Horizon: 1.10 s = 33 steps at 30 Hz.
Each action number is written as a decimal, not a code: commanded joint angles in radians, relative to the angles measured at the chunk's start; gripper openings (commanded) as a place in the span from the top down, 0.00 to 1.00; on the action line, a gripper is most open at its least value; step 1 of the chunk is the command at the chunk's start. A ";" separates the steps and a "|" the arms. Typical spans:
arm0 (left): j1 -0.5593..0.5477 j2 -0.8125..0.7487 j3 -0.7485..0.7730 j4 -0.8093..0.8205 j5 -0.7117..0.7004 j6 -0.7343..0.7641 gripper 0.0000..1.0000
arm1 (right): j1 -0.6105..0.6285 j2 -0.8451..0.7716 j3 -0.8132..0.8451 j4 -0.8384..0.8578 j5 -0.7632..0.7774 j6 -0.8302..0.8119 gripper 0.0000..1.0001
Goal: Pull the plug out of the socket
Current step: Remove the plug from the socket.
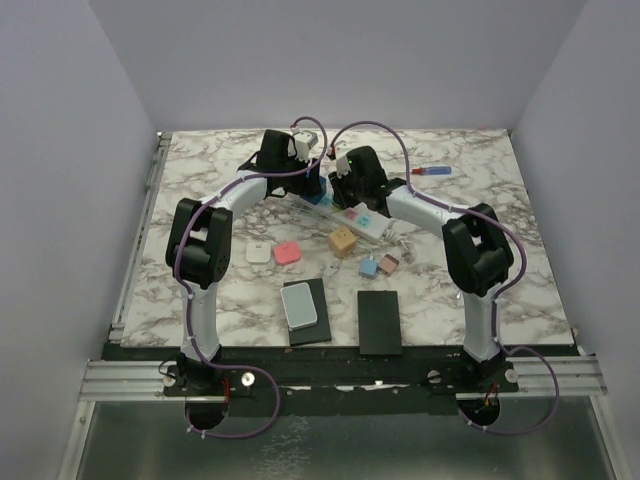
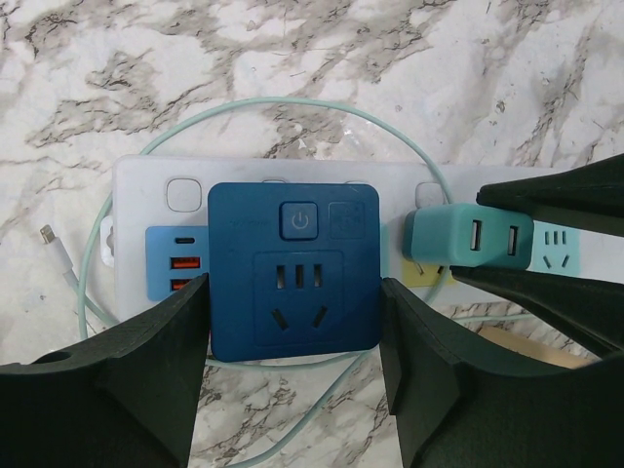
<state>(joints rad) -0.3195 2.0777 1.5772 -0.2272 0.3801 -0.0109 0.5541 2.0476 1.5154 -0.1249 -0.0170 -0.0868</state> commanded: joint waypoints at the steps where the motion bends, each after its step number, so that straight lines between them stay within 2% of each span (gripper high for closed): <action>1: 0.009 0.076 -0.033 -0.173 -0.050 -0.015 0.96 | -0.013 -0.066 -0.034 0.115 0.041 0.010 0.99; 10: 0.010 0.073 -0.033 -0.173 -0.053 -0.021 0.96 | 0.095 -0.167 -0.158 0.236 0.198 -0.112 0.99; 18: 0.009 0.070 -0.033 -0.173 -0.053 -0.025 0.96 | 0.177 -0.162 -0.175 0.256 0.300 -0.232 0.99; 33: 0.010 0.063 -0.034 -0.174 -0.058 -0.022 0.96 | 0.182 -0.135 -0.125 0.212 0.302 -0.177 0.99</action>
<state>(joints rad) -0.3214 2.0781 1.5822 -0.2340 0.3969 -0.0109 0.7315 1.9385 1.3575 0.0662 0.2691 -0.2848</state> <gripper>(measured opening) 0.654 0.331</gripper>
